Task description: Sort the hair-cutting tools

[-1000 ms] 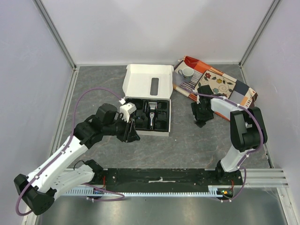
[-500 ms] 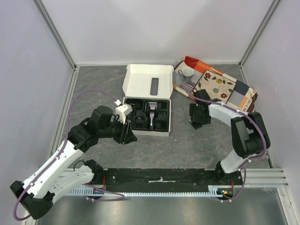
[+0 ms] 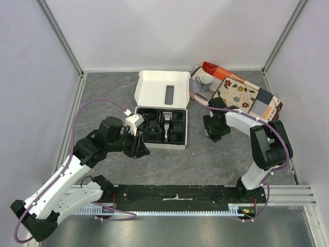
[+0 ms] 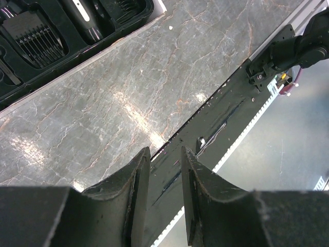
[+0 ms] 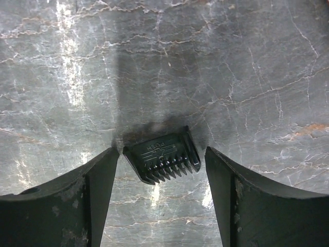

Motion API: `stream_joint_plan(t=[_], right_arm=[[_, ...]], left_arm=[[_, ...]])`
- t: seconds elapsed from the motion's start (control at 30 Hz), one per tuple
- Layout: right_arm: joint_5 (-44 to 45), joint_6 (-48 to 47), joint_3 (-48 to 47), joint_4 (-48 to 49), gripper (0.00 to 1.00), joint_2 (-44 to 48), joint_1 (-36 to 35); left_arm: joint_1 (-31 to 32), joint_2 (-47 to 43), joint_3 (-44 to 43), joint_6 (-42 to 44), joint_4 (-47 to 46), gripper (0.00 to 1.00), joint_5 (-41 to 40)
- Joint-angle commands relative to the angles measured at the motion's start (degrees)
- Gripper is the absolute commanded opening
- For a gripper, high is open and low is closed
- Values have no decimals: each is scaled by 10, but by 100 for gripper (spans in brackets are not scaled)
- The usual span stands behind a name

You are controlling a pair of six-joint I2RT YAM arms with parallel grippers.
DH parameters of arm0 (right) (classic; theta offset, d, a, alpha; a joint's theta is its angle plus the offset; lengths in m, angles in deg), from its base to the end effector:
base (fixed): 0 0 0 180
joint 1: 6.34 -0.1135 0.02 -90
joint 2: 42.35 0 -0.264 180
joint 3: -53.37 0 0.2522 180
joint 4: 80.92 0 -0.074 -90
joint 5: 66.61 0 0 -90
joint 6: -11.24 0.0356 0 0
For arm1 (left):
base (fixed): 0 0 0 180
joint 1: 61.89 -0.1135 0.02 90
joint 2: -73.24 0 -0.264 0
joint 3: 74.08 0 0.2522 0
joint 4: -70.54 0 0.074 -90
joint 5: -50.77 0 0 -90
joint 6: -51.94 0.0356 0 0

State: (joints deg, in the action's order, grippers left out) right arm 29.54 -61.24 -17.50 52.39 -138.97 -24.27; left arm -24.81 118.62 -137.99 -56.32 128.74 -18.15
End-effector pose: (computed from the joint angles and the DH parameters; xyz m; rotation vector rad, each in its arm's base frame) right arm 0.2967 0.0920 0.1619 0.0133 2.8175 -0.0117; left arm 0.1169 -0.1044 0.3131 0.5918 2.3041 -0.9075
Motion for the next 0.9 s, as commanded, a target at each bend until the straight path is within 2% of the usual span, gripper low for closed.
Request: stream_joint_plan(t=[0.0,0.23,0.53,0.73,0.87], right_arm=[[5,-51,-11,-18,76,-23,-8],[10,-72,-13,-15,67,-37,-8],[-3,-46,0,-13,51,-23,-9],[-12,-35,-34,-18,48,18,-34],[16,-62,-82,-35,48,52,-78]], left_arm=[[0,5,-21,-19,-9,38,3],[0,16,-21,-20,-14,38,7],[0,20,-20,-21,-15,38,9],[0,20,-27,-18,-9,38,9],[0,22,-34,-16,-4,38,9]])
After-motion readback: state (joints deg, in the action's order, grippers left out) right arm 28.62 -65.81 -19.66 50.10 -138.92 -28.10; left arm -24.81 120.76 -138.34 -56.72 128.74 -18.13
